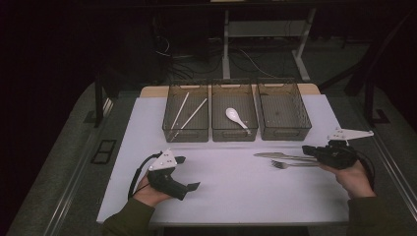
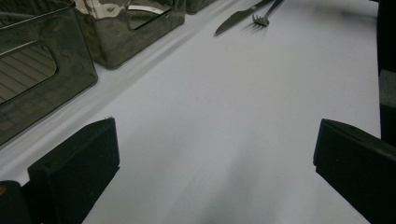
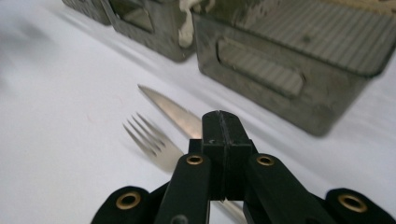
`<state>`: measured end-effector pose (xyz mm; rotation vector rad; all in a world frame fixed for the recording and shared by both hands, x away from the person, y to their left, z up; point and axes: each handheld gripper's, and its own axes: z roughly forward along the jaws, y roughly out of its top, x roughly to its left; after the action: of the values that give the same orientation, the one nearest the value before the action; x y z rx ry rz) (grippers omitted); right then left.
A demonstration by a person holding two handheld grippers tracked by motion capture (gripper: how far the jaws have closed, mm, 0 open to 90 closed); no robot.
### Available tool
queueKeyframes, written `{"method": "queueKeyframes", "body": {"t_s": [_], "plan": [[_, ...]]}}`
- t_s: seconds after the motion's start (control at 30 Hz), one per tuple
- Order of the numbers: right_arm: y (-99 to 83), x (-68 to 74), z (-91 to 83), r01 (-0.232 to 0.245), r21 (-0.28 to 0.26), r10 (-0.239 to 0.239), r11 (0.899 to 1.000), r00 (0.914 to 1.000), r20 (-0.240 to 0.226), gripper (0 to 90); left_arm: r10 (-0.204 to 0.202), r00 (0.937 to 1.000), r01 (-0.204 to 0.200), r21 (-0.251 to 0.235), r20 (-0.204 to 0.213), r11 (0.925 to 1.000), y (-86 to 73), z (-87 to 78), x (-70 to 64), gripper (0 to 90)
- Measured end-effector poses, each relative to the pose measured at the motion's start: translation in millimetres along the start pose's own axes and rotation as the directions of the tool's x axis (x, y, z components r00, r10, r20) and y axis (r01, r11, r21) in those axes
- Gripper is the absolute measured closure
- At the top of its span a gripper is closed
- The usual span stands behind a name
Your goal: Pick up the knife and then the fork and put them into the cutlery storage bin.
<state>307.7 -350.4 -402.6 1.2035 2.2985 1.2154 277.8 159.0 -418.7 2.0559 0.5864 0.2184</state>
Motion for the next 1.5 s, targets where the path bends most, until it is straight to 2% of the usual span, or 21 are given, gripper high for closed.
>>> {"method": "queueKeyframes", "body": {"t_s": [0.17,0.33,0.5,0.63,0.9,1.23,1.5], "plan": [[-12.9,-7.0,-0.2,0.001,0.061,-0.002,0.998,0.9997,0.024,89.6,-0.004,1.0,0.004,0.0,0.0,1.0,-0.2,0.8,-0.2,0.0],[-21.1,-15.9,12.9,0.005,0.141,-0.014,0.99,0.9981,0.06,89.7,-0.001,1.0,0.001,0.004,0.001,1.0,-0.2,1.8,-0.9,0.0],[-24.7,-18.8,25.3,0.021,0.195,-0.034,0.981,0.9971,0.067,89.7,-0.006,1.0,0.006,0.001,0.001,1.0,-0.4,1.5,-0.5,0.0],[-24.8,-17.1,27.4,0.04,0.205,-0.055,0.978,0.9962,0.068,89.8,-0.003,1.0,0.003,0.001,0.002,1.0,-0.4,2.0,-0.7,0.0],[-25.1,-17.3,27.0,0.047,0.207,-0.063,0.977,0.9956,0.069,89.8,-0.001,1.0,0.001,0.004,0.003,1.0,-0.2,2.3,-0.9,0.0],[-27.4,-16.4,21.7,0.039,0.222,-0.05,0.974,0.9977,0.045,89.8,-0.003,1.0,0.003,0.002,0.003,1.0,-0.3,2.1,-0.8,0.0],[-28.3,-17.8,22.3,0.035,0.228,-0.049,0.973,0.9973,0.055,89.8,-0.002,1.0,0.002,0.002,0.003,1.0,-0.2,2.0,-1.1,0.0]]}}
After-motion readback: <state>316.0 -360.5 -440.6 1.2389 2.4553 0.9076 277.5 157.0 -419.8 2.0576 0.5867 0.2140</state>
